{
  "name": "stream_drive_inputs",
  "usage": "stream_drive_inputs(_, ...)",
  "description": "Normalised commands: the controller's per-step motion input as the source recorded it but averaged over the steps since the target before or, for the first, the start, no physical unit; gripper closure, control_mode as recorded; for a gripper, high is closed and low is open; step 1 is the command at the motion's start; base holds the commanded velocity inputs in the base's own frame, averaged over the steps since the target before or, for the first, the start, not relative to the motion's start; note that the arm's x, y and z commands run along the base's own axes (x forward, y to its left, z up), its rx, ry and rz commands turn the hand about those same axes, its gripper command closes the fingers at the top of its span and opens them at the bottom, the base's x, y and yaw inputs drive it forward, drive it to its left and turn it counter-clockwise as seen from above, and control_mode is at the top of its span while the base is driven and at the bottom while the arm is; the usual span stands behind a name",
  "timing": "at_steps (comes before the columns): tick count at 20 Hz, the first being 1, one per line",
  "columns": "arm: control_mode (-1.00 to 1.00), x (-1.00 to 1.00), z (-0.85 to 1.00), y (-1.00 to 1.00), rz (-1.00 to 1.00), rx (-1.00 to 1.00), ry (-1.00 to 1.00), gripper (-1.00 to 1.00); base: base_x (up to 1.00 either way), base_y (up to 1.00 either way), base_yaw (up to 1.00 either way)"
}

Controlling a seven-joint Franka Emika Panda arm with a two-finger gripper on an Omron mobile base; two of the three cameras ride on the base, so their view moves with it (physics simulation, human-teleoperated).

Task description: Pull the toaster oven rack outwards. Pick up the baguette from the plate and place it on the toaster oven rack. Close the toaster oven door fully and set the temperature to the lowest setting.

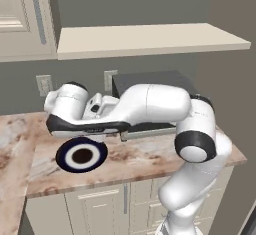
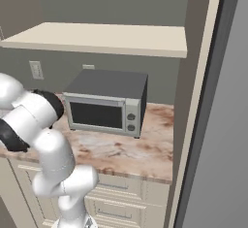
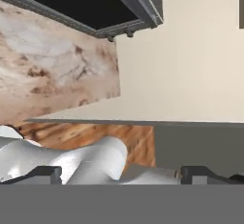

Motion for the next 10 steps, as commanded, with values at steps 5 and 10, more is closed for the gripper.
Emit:
stream_drive_inputs(5, -1.0, -0.63, 0.15, -0.77, -0.05, 0.23, -0.09, -1.0, 0.0, 0.0, 0.0)
stream_drive_inputs(10, -1.0, -0.12, 0.25, -0.85, 0.03, 0.37, -0.05, -1.0, 0.0, 0.0, 0.0)
